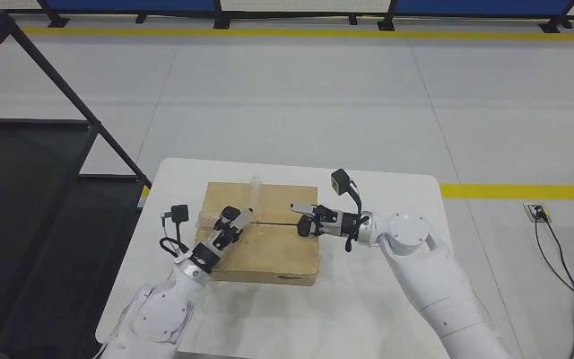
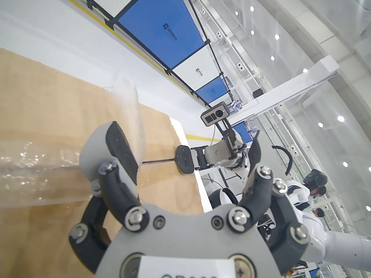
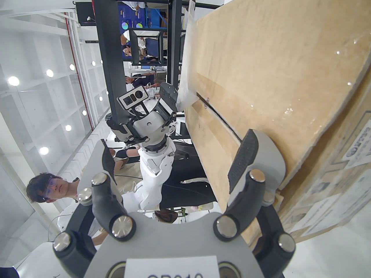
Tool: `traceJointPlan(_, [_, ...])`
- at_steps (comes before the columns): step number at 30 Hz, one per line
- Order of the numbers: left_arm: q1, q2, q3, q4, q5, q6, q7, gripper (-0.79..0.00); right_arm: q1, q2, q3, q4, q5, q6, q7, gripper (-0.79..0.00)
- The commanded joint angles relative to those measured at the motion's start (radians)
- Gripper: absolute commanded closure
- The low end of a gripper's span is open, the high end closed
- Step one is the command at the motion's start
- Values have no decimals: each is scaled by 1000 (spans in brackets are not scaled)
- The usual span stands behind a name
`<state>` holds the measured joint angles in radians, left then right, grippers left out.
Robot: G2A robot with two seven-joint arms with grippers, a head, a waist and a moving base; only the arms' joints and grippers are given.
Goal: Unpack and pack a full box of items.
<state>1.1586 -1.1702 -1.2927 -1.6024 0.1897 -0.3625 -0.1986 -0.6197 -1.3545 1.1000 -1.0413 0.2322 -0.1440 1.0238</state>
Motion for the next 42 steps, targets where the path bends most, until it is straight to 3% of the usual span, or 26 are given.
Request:
traceJointPlan(1, [-1,-1,4,-3,3,1,-2,-785,0,0,0,0,0,0,0,-785])
traceJointPlan(17, [-17,-13,27,-16,7,6,-16,-785,0,0,0,0,0,0,0,-785])
traceJointPlan(22, [3,-9,-21,-62,-57,-5,-31,-785,0,0,0,0,0,0,0,-785])
traceJointPlan(28, [25,4,-141,-106,-184,4,-89,-785,0,0,0,0,0,0,0,-785])
traceJointPlan(31, [22,10,-206,-82,-237,19,-103,-785,0,0,0,0,0,0,0,-785])
traceJointPlan(35, [1,22,-232,-29,-246,46,-251,-785,0,0,0,0,0,0,0,-785])
traceJointPlan(42, [-50,18,-163,29,-258,79,-332,-785,0,0,0,0,0,0,0,-785])
